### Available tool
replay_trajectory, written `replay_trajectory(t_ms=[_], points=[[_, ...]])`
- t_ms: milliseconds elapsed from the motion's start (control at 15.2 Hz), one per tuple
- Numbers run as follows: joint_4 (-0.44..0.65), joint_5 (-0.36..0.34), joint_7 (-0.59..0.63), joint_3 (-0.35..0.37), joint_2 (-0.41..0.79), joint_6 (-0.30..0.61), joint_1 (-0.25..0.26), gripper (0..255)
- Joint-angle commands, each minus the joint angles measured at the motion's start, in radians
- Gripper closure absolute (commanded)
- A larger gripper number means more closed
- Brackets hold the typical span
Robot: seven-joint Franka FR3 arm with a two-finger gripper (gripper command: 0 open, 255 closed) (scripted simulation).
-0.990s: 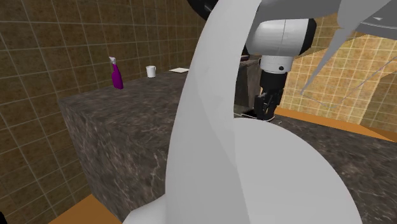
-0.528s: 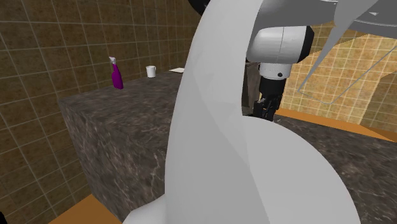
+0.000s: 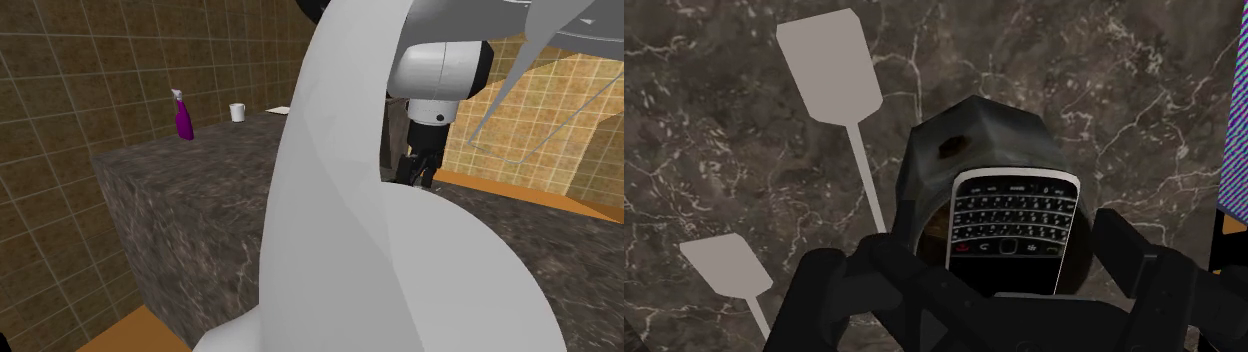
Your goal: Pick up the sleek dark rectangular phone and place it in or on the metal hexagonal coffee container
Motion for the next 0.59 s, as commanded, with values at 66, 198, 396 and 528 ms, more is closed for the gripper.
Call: replay_trajectory(t_ms=[66, 198, 396, 528], points=[[0.026, 0.001, 0.002, 0.009, -0.010, -0.036, 0.000, 0], [0.081, 0.005, 0.003, 0.026, -0.025, -0.105, 0.000, 0], [0.104, 0.007, 0.003, 0.033, -0.030, -0.132, 0.001, 0], [0.104, 0.007, 0.003, 0.032, -0.029, -0.132, 0.001, 0]])
